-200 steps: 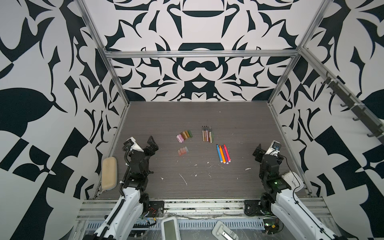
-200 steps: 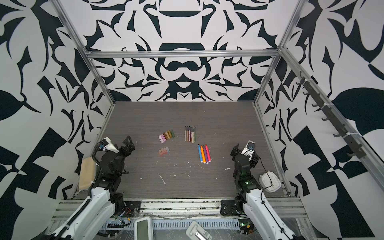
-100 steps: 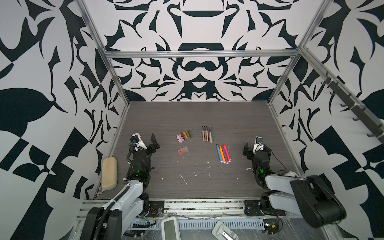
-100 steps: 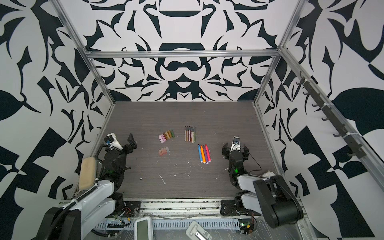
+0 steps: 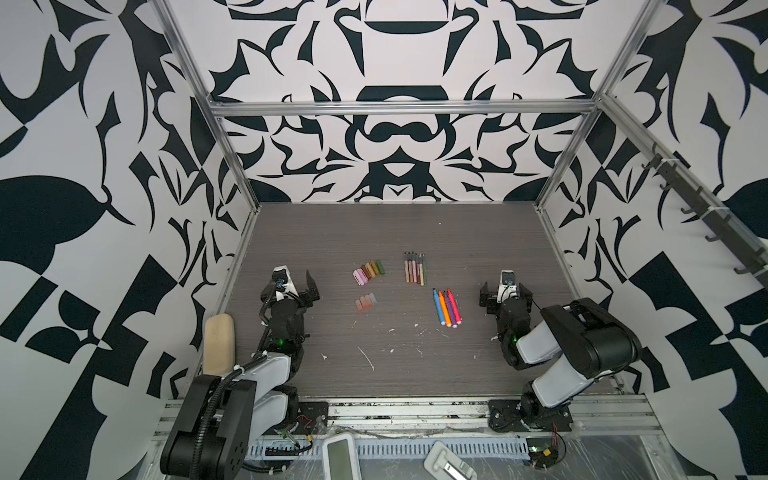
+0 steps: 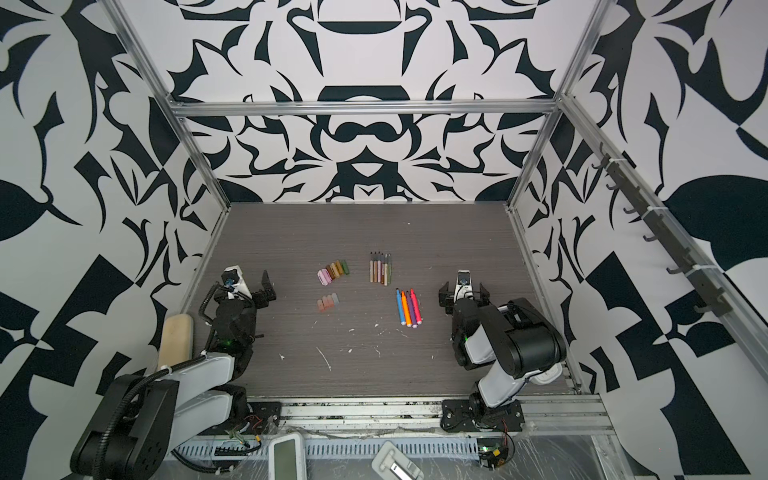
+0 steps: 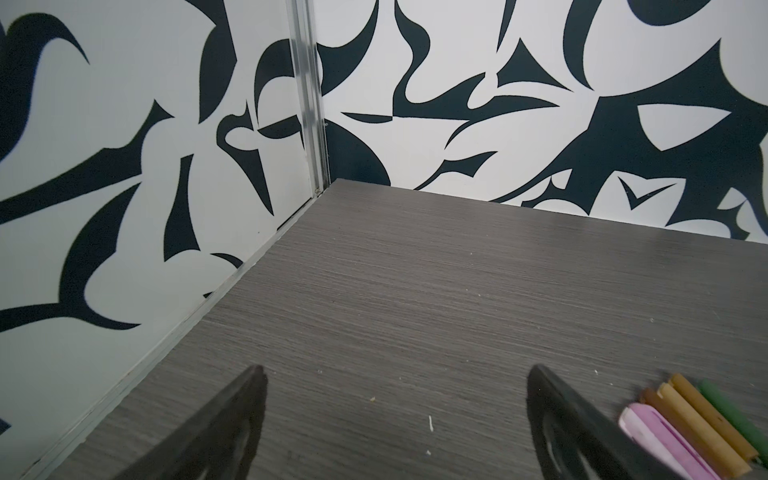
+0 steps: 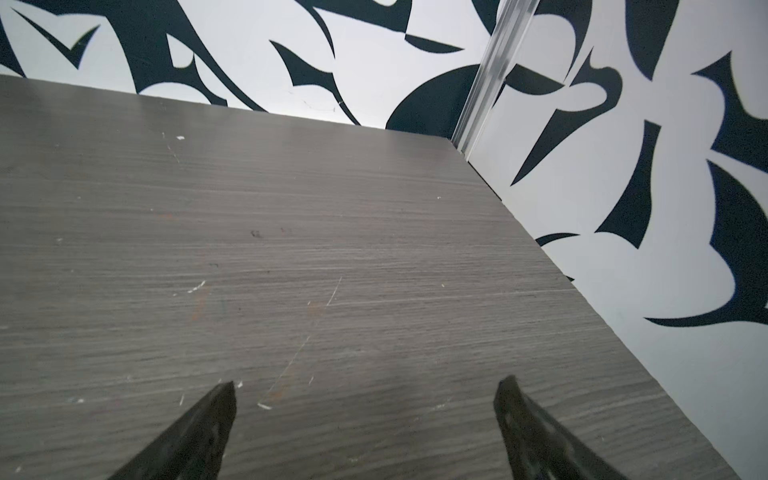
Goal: Open the pen caps
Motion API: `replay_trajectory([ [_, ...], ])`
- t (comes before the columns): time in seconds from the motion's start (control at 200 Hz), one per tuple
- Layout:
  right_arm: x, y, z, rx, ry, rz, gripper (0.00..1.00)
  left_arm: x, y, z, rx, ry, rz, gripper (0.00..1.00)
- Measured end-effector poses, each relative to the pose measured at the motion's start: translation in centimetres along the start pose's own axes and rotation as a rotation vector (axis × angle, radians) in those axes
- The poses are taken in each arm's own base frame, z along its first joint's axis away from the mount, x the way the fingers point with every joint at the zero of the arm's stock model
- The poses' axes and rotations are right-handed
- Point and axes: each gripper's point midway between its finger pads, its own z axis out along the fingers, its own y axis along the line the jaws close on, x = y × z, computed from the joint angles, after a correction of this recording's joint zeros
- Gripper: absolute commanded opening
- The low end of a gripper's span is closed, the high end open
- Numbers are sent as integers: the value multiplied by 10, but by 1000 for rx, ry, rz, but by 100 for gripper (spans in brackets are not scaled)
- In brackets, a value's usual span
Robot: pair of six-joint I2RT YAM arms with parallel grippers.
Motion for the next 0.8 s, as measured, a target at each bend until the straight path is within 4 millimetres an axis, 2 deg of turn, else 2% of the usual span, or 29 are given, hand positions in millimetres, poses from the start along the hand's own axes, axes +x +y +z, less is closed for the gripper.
replay_trajectory([
  [0.11, -7, 0, 8, 20, 1, 1, 100, -7, 7, -2, -41, -36, -8, 99],
  [0.19, -14, 0, 22, 38, 26, 0, 100, -4, 15, -4, -74, -52, -10, 99],
  [0.31, -27, -5, 32, 58, 28, 28, 100, 19, 18, -1, -93, -11, 29, 99],
  [0.4, -20, -7, 32, 65, 59, 20, 100, 42, 19, 9, -119, 56, 76, 99],
  [0.495, -12, -7, 32, 66, 90, 9, 100, 53, 17, 20, -127, 89, 108, 99],
  [0.655, -7, -7, 31, 65, 111, 0, 100, 44, 13, 45, -110, 90, 102, 99],
  [0.74, -6, -5, 31, 53, 111, -1, 100, 35, 29, 70, -134, 119, 50, 99],
  [0.8, -5, 0, 30, 21, 111, -8, 100, 30, 39, 77, -151, 119, 22, 99],
])
